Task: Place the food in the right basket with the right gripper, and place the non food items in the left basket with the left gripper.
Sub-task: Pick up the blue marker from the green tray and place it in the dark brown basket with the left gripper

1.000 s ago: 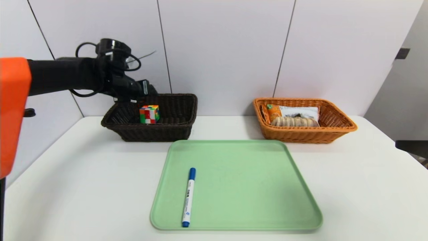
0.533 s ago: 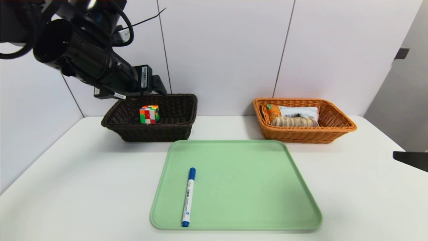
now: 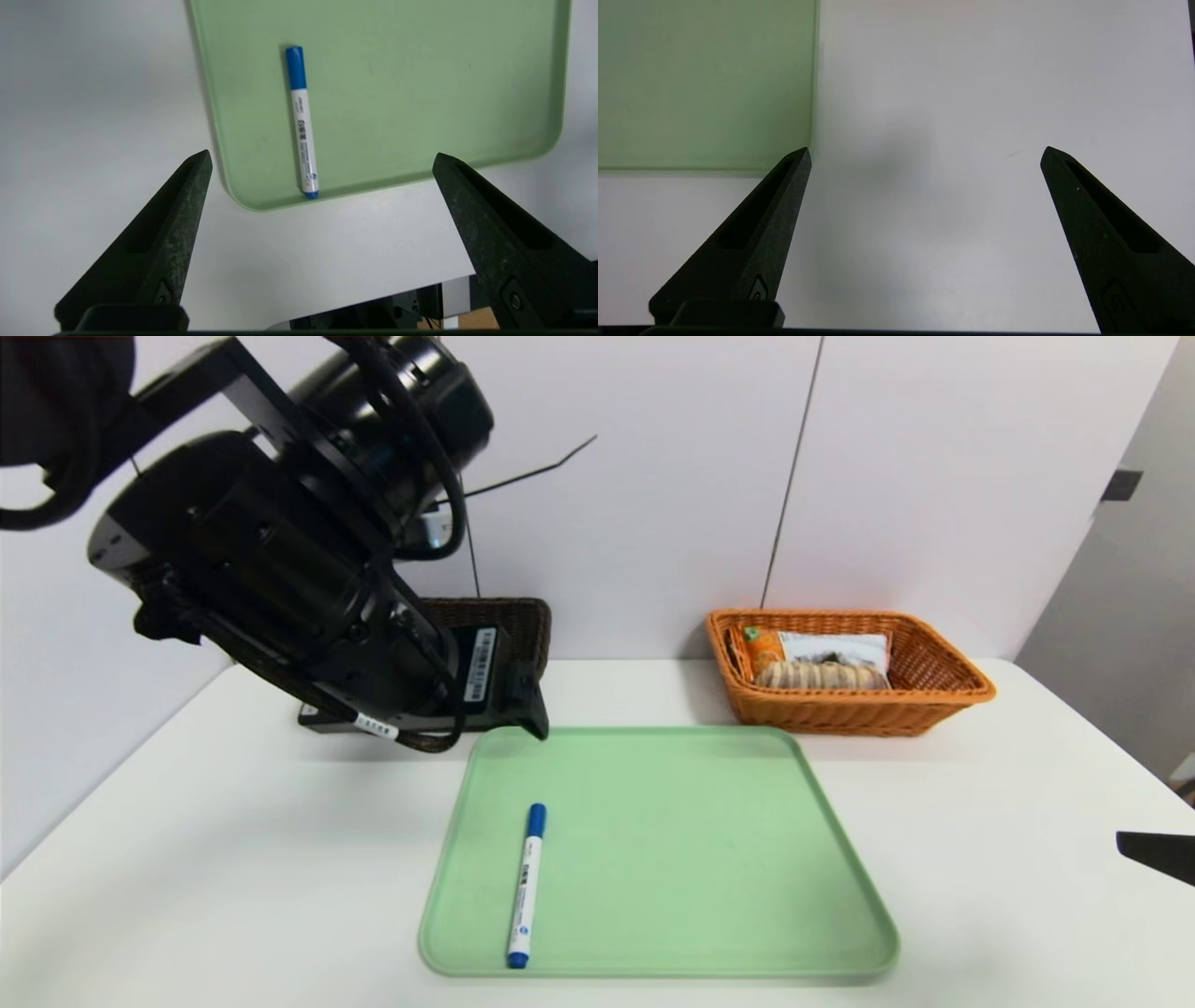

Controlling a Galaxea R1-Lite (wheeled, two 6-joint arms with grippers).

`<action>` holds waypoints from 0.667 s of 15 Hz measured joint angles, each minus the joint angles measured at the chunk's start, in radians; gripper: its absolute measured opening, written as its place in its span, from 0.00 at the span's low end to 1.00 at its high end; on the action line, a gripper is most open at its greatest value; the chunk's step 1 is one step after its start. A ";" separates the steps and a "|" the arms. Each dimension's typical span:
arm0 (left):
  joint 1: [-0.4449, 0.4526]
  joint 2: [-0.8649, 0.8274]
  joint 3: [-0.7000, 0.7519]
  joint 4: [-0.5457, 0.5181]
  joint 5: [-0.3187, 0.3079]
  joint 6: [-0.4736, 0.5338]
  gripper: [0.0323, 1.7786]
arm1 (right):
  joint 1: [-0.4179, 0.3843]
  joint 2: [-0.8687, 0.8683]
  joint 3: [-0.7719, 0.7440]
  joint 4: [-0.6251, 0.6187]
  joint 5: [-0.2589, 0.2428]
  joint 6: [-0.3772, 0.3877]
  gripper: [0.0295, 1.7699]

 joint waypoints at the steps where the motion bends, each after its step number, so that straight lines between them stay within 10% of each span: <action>1: -0.016 0.009 0.024 0.000 -0.006 -0.007 0.94 | 0.001 0.000 0.000 0.041 0.003 -0.003 0.96; 5: -0.065 0.023 0.176 -0.067 0.000 -0.013 0.95 | 0.008 0.007 0.006 0.097 0.140 -0.044 0.96; 10: -0.093 0.010 0.335 -0.233 0.029 -0.012 0.95 | 0.004 0.077 -0.004 -0.115 0.173 -0.146 0.96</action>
